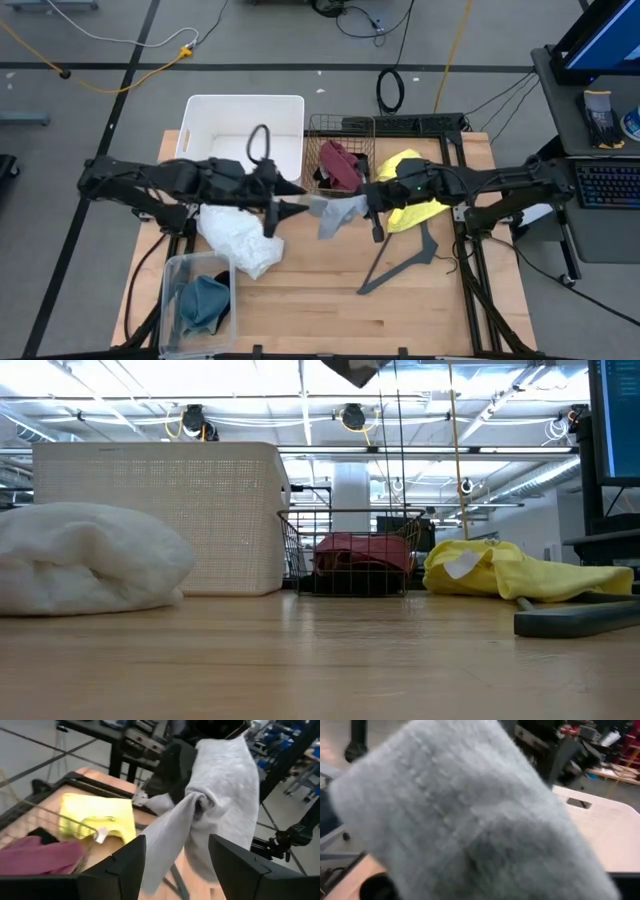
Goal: Pick & Place Cloths
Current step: Put the gray underwear into the wire basket
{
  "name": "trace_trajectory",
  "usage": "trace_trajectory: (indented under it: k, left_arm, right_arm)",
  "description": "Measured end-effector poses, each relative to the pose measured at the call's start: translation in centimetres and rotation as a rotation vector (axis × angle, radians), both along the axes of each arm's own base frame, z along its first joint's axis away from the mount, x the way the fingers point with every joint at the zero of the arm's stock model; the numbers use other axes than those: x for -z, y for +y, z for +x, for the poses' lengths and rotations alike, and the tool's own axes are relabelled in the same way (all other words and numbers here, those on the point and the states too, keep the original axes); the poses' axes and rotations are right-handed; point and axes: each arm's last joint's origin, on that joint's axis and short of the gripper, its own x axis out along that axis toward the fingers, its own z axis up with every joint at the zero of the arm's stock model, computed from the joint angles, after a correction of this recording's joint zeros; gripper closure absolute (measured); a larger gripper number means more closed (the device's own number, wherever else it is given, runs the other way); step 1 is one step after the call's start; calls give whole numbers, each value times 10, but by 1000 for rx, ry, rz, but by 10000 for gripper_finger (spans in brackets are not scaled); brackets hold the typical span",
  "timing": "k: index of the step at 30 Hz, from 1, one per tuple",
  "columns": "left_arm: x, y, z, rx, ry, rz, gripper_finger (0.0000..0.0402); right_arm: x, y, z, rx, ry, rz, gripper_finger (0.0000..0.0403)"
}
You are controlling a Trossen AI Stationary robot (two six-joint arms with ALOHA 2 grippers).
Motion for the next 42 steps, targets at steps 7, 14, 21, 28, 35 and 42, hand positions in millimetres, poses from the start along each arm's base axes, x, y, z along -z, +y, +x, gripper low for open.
trace_trajectory:
  k: [7, 14, 21, 28, 35, 42]
  left_arm:
    - [-7, 6, -33, -102, 65, 76, 179]
    - [-6, 4, -47, -107, 128, 131, 179]
    - [7, -1, -56, -77, 151, 139, 179]
    - [38, 0, -74, -85, 96, 87, 178]
    - [63, 3, -90, -79, -9, 80, 178]
    - [83, 6, -99, -79, -54, 77, 178]
  right_arm:
    - [-3, -7, -19, 161, 67, -89, 391]
    - [-9, -14, -33, 322, 84, -311, 391]
    - [-10, -31, -34, 446, 120, -542, 391]
    - [-13, -65, -36, 565, 135, -584, 391]
    - [-15, -98, -40, 636, 111, -495, 391]
    - [-2, -128, -34, 667, 146, -372, 391]
